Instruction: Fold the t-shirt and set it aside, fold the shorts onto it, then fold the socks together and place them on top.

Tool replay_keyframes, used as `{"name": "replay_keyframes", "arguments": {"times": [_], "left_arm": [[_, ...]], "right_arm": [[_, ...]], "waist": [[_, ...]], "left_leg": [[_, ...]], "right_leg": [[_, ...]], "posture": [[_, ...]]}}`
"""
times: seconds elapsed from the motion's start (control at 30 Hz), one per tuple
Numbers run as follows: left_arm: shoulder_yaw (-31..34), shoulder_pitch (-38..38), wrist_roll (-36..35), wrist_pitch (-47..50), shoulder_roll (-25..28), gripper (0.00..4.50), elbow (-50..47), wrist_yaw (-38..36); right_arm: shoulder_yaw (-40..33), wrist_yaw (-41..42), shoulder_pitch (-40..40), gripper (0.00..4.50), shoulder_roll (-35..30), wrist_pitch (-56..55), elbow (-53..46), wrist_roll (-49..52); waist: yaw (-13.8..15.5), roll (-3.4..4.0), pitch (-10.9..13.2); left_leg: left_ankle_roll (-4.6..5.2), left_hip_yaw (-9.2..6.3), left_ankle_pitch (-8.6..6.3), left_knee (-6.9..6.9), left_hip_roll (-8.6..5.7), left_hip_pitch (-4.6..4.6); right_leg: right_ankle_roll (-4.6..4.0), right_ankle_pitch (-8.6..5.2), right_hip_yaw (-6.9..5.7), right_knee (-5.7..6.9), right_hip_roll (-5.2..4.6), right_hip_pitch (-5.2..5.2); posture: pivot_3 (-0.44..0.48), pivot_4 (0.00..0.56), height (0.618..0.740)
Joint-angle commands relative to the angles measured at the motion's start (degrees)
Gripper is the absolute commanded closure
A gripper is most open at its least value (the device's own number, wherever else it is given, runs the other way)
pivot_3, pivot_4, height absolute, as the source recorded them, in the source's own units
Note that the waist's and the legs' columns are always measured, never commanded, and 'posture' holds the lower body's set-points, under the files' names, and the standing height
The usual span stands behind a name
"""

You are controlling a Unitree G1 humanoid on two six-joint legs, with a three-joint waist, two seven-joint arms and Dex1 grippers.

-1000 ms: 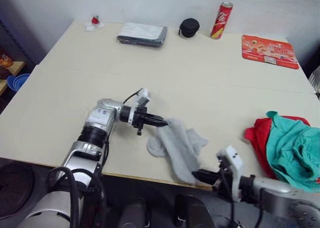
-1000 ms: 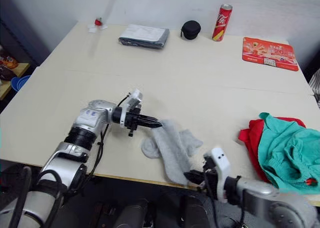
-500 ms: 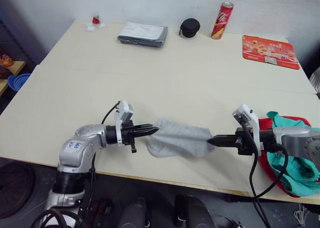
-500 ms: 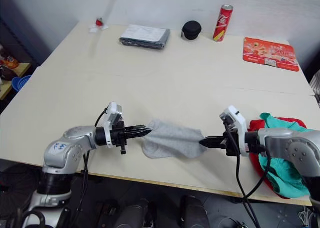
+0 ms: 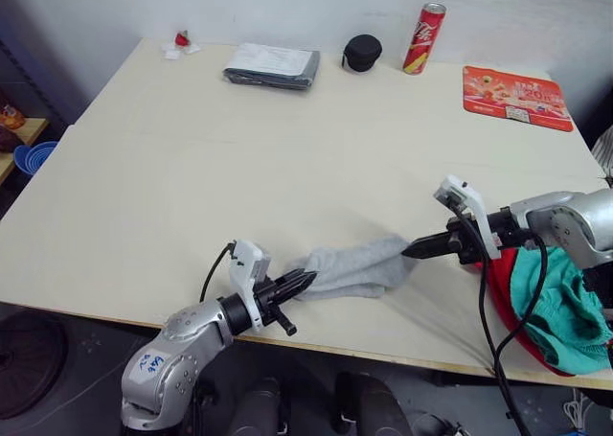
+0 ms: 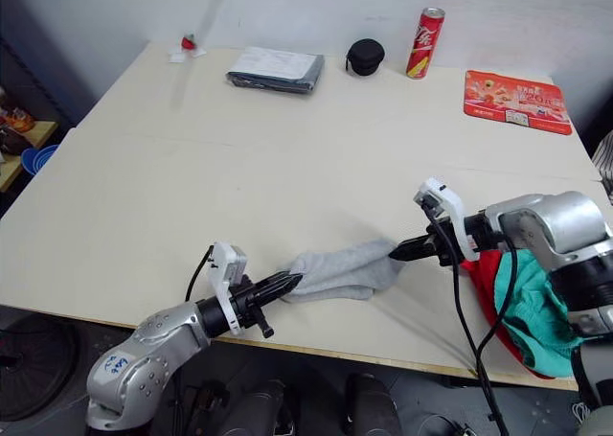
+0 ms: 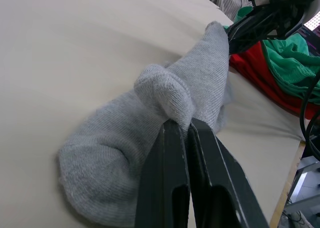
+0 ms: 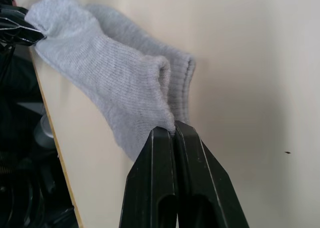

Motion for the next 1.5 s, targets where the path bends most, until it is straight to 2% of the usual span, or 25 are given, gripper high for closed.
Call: {"name": "replay_keyframes", "arguments": {"times": [0.03,0.2,0.43,0.6,1.13,1.17,1.2,1.33,1.47,1.5], "left_arm": [[-0.37,2.06,-2.08,-0.8,0.31,4.47,-3.85,1.2],[1.46,1.41,-3.22,-1.49,1.1,4.47,-2.78,2.32],[1.09,0.55,-2.69,-2.88,3.55,4.47,0.7,1.12],[0.79,1.14,-3.69,-2.49,3.91,4.47,1.08,1.54],[-0.4,2.87,-4.67,-3.97,3.63,4.47,2.57,1.78],[-0.26,2.97,-4.42,-4.39,3.72,3.99,2.37,2.02],[0.08,3.25,-5.07,-4.2,4.16,3.79,1.83,1.54],[3.63,4.97,-5.86,-8.91,7.21,2.59,0.19,-2.26],[9.22,6.08,-8.61,-13.26,11.55,2.59,1.75,-8.54],[10.53,6.03,-9.03,-14.92,13.67,2.78,2.64,-11.79]], "right_arm": [[1.1,3.04,-2.24,4.5,0.53,0.62,-0.32,-2.47],[0.22,3.89,-3.68,4.5,3.3,3.96,-1.36,-2.44],[-1.52,-2.18,-1.54,4.5,7.67,6.4,-3.43,-4.09],[-2.25,-4.98,-0.51,4.5,8.69,5.89,-3.58,-5.21],[-3.29,-5.59,-0.51,4.5,10.29,5.42,-3.33,-5.63],[-4.28,-5.87,0.19,4.08,10.38,4.3,-3.68,-5.62],[-5.54,-6.15,0.91,3.88,10.45,3.1,-4.04,-5.5],[-10.15,-3.35,5.49,2.53,6.22,-3.72,-8.08,-5.53],[-17.62,-0.12,13.51,2.53,2.87,-13.54,-10.56,-4.93],[-20.51,0.17,16.2,2.74,2.91,-16.68,-11.38,-4.64]], "waist": [[-0.03,0.01,0.01],[-0.1,0.1,0.06],[-0.19,0.13,0.07],[-0.2,0.13,0.07],[-0.29,0.14,0.08],[-0.28,0.14,0.08],[-0.28,0.14,0.08],[-0.07,0.17,0.09],[0.2,0.18,0.1],[0.22,0.18,0.1]], "left_leg": [[-0.01,0.0,-0.01,0.0,0.0,0.0],[-0.02,-0.01,-0.02,0.0,0.0,0.0],[-0.04,-0.01,-0.03,-0.05,0.0,-0.01],[-0.04,-0.01,-0.03,-0.1,-0.01,-0.03],[-0.04,-0.01,-0.03,-0.19,0.0,-0.02],[-0.04,-0.01,-0.03,-0.19,0.0,-0.02],[-0.04,-0.01,-0.02,-0.19,-0.01,-0.02],[-0.04,-0.01,-0.03,-0.24,-0.01,-0.04],[-0.04,-0.01,-0.03,-0.31,-0.01,-0.04],[-0.04,-0.01,-0.03,-0.31,-0.01,-0.04]], "right_leg": [[0.0,0.0,0.01,0.0,0.0,0.0],[-0.01,0.0,0.02,-0.02,0.0,-0.01],[-0.02,0.0,0.01,-0.04,-0.01,-0.03],[-0.01,0.0,0.0,-0.13,-0.01,-0.04],[-0.01,0.0,-0.02,-0.18,0.0,-0.04],[-0.01,0.0,-0.02,-0.17,0.0,-0.04],[-0.01,0.0,-0.01,-0.17,-0.01,-0.04],[-0.01,0.0,-0.03,-0.26,0.0,-0.04],[-0.01,0.0,-0.04,-0.36,-0.01,-0.04],[-0.01,0.0,-0.05,-0.36,0.0,-0.04]], "posture": [[0.0,0.15,0.74],[0.0,0.15,0.74],[0.0,0.15,0.74],[0.0,0.15,0.74],[0.0,0.15,0.74],[0.0,0.15,0.74],[0.0,0.15,0.74],[0.0,0.15,0.74],[0.0,0.15,0.74],[0.0,0.15,0.74]]}}
